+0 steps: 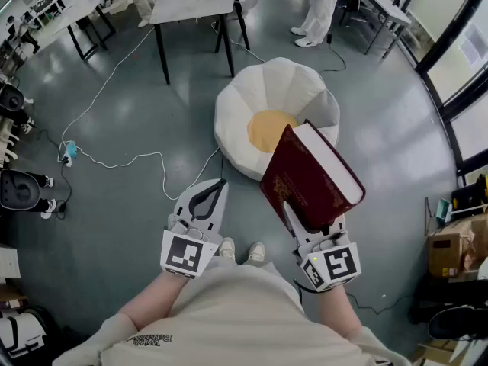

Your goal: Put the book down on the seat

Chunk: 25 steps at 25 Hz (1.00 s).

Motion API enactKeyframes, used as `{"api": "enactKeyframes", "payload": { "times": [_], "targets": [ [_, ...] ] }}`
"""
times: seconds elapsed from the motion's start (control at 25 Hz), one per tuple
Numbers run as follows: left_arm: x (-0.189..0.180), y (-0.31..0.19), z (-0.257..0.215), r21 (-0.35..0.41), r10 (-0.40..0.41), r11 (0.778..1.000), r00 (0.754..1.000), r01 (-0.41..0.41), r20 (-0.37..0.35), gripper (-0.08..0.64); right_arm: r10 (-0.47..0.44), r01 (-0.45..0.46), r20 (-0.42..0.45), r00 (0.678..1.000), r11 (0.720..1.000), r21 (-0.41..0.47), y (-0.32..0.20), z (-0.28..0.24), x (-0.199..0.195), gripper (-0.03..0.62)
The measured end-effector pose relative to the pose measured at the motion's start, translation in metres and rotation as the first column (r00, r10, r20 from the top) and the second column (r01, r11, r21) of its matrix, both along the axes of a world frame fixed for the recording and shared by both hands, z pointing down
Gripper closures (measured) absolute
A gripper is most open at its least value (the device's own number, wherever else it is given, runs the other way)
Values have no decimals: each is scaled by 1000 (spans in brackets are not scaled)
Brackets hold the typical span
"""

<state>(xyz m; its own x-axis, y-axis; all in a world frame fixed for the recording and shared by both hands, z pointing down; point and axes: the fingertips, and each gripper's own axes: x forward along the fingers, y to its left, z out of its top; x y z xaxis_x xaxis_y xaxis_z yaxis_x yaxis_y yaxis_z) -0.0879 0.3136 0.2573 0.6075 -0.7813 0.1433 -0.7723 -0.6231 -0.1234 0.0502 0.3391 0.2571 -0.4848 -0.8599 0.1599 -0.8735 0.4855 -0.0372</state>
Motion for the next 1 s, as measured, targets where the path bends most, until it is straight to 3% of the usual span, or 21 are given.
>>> {"api": "enactKeyframes", "payload": {
  "times": [0.36,0.56,1.0],
  "targets": [
    [13,-3,10,-27,17,999,1000,-18,-12,555,0,0,-1,1000,1000,2,-6,0,11,353],
    [17,-11,15,-69,-10,998,1000,9,-12,555,4,-4,33,999,1000,2,-11,0,24,350],
    [28,-27,23,-71,-75,995,997,74,-2,555,-20,20,27,999,1000,-4,-16,8,52,350]
  ]
}}
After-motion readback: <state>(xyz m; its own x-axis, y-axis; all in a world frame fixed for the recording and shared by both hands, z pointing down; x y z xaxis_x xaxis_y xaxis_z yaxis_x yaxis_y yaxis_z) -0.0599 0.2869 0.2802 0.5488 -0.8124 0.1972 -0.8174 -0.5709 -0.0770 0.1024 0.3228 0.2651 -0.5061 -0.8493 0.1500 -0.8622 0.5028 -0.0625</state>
